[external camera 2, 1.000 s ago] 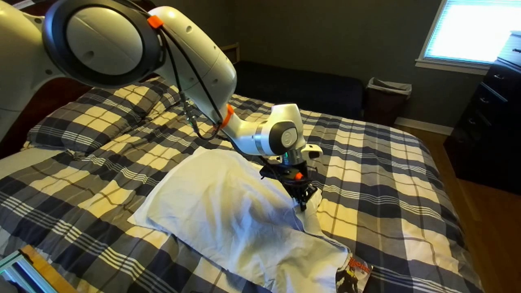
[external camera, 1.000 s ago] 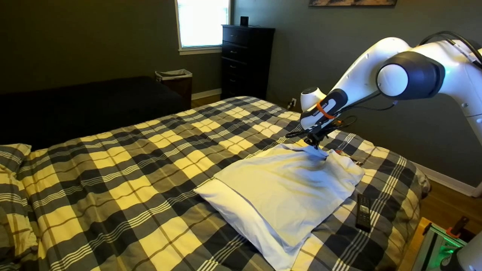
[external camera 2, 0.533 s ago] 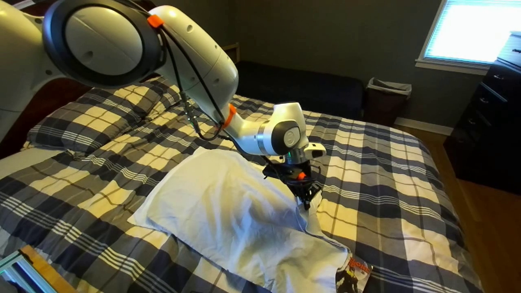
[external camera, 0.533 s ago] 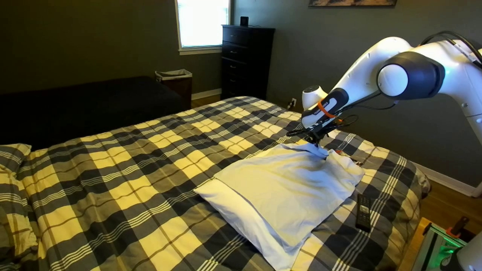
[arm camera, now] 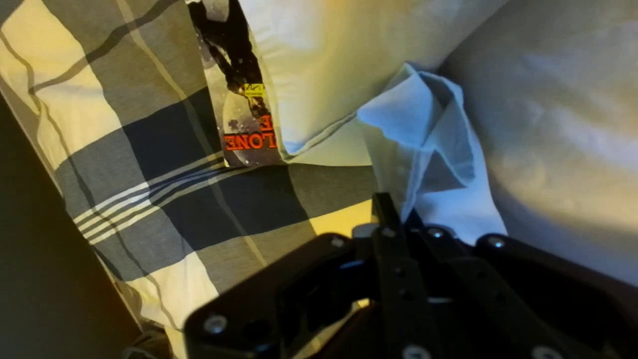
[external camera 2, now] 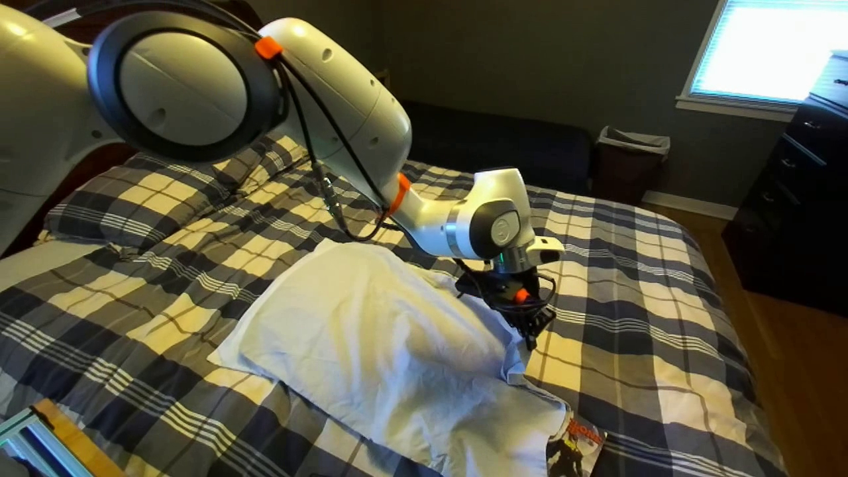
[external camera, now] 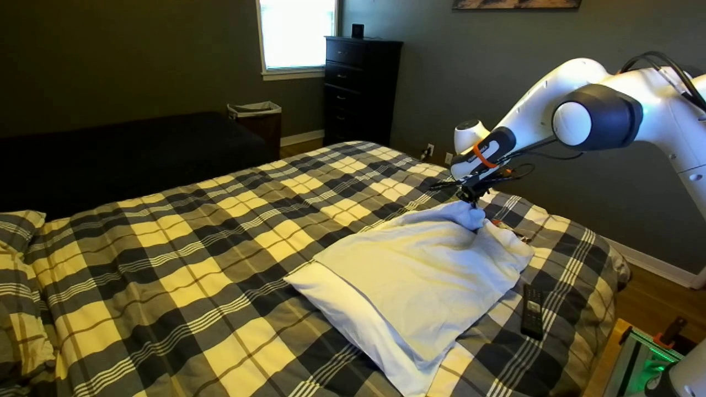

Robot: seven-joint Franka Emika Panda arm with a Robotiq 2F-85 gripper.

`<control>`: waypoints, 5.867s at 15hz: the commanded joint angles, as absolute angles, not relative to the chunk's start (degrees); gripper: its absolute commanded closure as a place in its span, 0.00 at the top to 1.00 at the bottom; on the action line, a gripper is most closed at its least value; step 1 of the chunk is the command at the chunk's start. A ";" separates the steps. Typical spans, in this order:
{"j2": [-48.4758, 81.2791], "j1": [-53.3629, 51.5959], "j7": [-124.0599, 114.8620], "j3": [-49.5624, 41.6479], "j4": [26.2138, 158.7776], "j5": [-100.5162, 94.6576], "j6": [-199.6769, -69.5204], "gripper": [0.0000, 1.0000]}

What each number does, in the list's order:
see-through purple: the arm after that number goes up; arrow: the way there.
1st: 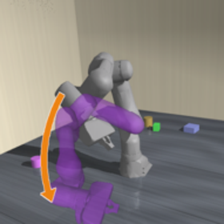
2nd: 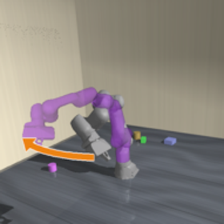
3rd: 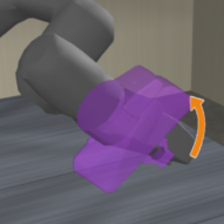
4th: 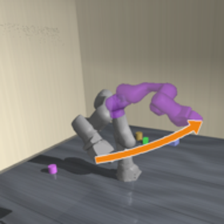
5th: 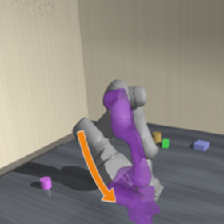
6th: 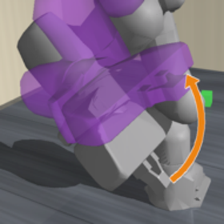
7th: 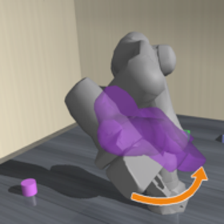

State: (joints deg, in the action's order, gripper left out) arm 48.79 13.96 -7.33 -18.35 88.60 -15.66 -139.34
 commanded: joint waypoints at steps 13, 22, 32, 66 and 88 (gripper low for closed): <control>63.18 17.54 -8.23 -18.15 64.36 -10.52 -134.97 0.01; 69.35 19.43 -9.02 -17.71 54.17 -8.54 -134.54 0.01; 74.35 21.66 -12.22 -17.93 44.33 -7.86 -132.02 0.01; 44.37 34.27 5.10 -5.81 82.97 2.99 -127.55 1.00; 44.07 34.53 24.66 -12.44 95.33 -6.23 -123.56 1.00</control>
State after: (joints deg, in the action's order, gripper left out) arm 42.46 35.31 24.04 -10.95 96.65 -3.94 -122.75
